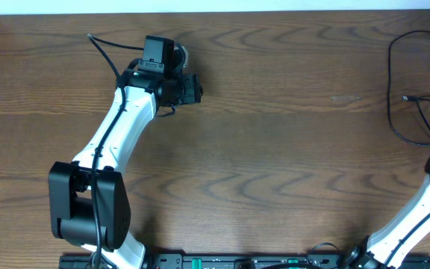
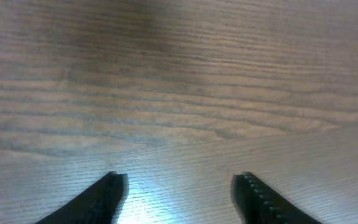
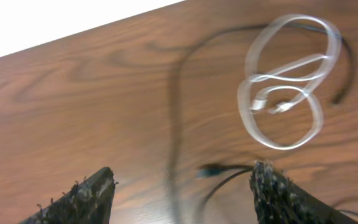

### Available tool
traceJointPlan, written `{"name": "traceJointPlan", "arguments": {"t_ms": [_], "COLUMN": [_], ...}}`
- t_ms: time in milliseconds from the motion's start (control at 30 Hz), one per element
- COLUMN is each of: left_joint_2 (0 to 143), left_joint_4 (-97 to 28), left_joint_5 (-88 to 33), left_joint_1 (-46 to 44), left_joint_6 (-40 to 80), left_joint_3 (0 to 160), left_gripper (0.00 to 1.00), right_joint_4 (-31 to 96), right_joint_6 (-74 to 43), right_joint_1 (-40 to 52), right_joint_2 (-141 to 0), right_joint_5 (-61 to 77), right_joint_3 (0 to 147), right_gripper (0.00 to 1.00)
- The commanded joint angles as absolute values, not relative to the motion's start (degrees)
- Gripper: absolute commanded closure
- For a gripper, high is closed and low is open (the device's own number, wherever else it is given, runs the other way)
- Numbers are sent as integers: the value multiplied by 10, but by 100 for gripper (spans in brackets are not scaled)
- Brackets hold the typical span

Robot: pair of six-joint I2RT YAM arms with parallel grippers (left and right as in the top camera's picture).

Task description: Untangle cables

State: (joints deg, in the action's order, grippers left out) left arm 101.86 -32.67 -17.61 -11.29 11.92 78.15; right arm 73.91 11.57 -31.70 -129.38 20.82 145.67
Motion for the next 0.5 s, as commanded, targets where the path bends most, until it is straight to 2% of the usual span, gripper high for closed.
{"name": "traceJointPlan", "arguments": {"t_ms": [0,233,267,300,467], "left_joint_2": [1027,1027,1027,1027,1027], "left_joint_4": [-328,-329,-329,-329,-330], "left_joint_5": [-168,-168,-168,-168,-168], "left_joint_1": [-112,-112,-112,-112,-112], "left_joint_6": [116,116,116,116,116], "left_joint_3": [778,778,778,778,778], "left_gripper": [2,2,2,2,2], "right_joint_4": [805,900,908,917,950], "right_joint_6": [142,142,142,142,138], "right_joint_1": [-269,-185,-175,-162,-99], "right_joint_2": [-1202,-1119,-1110,-1100,-1058], "right_joint_5": [255,252,252,253,255], "right_joint_3": [1461,1461,1461,1461,1461], "right_gripper": [33,31,27,1,1]}}
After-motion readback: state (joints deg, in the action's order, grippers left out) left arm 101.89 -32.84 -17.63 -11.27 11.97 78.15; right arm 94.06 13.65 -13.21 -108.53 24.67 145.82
